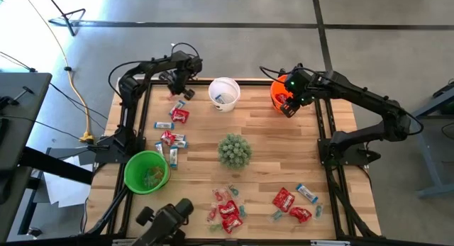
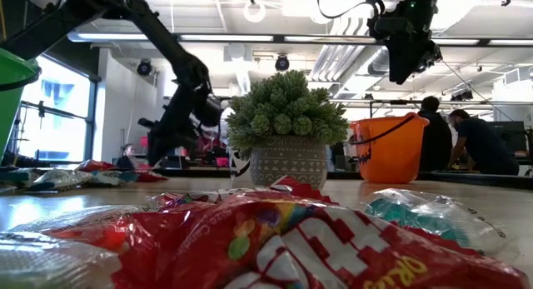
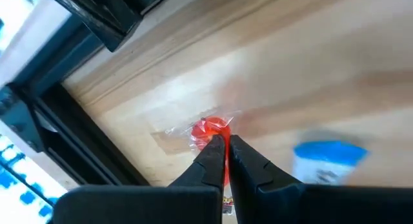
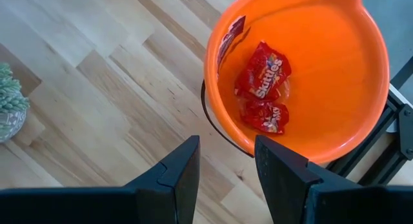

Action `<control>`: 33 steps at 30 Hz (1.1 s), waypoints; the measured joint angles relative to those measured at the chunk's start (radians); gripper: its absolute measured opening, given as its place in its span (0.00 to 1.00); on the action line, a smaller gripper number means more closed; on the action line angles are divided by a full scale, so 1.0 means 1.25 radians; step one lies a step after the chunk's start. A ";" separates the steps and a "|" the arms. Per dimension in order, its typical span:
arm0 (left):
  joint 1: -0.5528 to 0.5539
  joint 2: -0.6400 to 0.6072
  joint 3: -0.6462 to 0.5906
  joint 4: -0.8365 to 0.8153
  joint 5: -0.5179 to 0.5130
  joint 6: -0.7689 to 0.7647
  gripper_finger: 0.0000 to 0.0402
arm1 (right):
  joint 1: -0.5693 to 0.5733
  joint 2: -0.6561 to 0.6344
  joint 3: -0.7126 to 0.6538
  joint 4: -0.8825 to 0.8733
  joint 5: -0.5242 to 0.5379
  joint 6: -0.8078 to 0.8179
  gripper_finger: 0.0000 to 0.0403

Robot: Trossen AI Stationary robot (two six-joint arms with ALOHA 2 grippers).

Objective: Sort candy
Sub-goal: Put the orange gummy into the green bucket

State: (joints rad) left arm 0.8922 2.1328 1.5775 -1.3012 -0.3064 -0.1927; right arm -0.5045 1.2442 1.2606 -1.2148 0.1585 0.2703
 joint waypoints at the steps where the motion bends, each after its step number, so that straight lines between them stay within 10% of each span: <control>1: -0.008 -0.011 0.004 -0.003 0.004 0.003 0.00 | 0.000 0.000 0.000 0.000 0.000 0.001 0.36; 16: -0.204 -0.344 0.050 -0.111 0.028 -0.098 0.00 | 0.000 0.000 0.000 0.003 0.000 -0.001 0.36; 33: -0.621 -0.600 0.044 -0.216 0.185 -0.521 0.00 | 0.000 0.000 0.000 0.001 0.000 -0.032 0.36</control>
State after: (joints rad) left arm 0.1156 1.3825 1.6322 -1.5708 -0.0757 -0.8441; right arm -0.5045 1.2442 1.2606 -1.2135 0.1581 0.2303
